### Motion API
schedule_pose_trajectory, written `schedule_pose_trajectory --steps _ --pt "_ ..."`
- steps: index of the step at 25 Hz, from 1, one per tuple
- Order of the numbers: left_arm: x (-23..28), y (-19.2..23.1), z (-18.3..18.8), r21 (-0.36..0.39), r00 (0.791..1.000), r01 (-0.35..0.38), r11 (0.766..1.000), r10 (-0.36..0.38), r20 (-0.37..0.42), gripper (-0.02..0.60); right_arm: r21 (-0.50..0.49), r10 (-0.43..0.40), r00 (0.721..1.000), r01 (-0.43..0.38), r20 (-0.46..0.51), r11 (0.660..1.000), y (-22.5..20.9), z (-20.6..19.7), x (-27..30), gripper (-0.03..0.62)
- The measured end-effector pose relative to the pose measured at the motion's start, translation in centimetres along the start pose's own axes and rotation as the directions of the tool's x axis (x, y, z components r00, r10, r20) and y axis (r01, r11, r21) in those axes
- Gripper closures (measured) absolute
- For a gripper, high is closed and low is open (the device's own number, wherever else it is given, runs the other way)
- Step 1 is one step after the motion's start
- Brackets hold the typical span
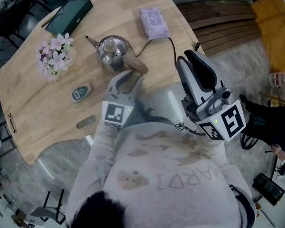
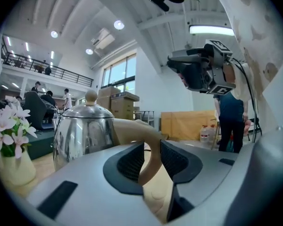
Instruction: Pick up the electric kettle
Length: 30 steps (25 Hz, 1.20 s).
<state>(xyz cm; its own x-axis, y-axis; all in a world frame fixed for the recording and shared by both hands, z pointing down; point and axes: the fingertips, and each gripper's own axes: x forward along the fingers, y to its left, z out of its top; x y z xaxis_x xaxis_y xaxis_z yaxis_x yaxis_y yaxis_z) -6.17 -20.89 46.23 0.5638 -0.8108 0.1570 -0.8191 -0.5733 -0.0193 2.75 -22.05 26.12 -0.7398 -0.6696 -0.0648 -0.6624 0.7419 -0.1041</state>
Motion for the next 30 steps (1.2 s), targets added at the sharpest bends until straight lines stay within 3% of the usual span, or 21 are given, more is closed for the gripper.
schedule_pose_trajectory --steps 8,21,30 --pt "1.9 0.0 -0.2 -0.063 0.999 -0.029 0.998 0.030 0.022 0.359 -0.011 -0.028 0.999 0.028 -0.028 1.000 -0.8 -0.4 -0.4 0.519" --pt "4.9 -0.5 -0.5 -0.097 0.993 -0.116 0.989 0.119 0.024 0.304 -0.023 -0.045 0.998 0.044 -0.045 0.999 -1.3 -0.6 -1.3 0.519" --pt "7.0 0.3 -0.5 -0.124 0.962 -0.270 0.955 0.272 0.007 0.295 -0.027 -0.049 0.997 0.048 -0.052 0.998 -1.4 -0.7 -1.9 0.519"
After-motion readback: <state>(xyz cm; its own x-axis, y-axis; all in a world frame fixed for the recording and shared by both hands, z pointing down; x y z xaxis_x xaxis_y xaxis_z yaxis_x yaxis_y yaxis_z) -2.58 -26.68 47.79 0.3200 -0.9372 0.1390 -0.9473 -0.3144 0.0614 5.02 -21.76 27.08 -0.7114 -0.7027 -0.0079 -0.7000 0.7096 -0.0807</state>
